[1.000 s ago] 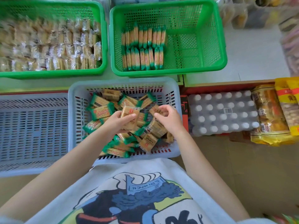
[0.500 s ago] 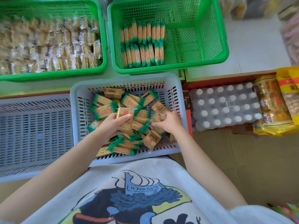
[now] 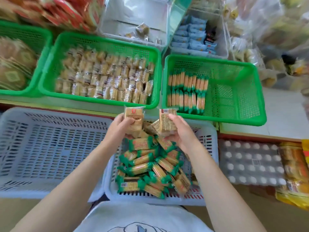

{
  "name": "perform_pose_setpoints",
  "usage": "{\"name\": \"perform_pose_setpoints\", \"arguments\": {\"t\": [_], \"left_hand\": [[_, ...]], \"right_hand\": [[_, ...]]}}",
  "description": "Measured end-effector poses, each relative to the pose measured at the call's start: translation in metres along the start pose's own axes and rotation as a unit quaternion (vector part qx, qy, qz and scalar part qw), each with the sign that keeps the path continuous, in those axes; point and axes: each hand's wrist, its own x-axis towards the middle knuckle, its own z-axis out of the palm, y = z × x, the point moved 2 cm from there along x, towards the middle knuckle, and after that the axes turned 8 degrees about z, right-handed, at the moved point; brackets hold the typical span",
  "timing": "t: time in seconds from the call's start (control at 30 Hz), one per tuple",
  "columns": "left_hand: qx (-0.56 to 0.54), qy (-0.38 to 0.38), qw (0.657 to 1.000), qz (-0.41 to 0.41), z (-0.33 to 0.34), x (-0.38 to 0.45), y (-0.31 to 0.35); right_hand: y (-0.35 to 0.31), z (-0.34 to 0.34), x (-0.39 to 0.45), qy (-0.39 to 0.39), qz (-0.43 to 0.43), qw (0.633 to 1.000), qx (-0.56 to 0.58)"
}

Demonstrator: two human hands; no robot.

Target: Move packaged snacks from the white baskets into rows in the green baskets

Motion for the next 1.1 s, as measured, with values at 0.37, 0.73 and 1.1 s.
{"name": "perform_pose_setpoints", "arguments": {"t": [0.37, 0.73, 1.1], "left_hand": [[0.120, 0.036, 0.990, 0.067, -0.089, 0.082, 0.072], [0.232, -0.071, 0.967, 0.077, -0.044, 0.006, 0.013], [0.419, -0.286, 0.861, 0.041, 0.040, -0.049, -0.083]], "right_hand": [[-0.104, 0.139, 0.073, 0.014, -0.045, 0.998, -0.045], [-0.034, 0.056, 0.009, 0.046, -0.012, 0.998, -0.046], [0.144, -0.037, -0.036, 0.108, 0.111, 0.942, -0.297]]}}
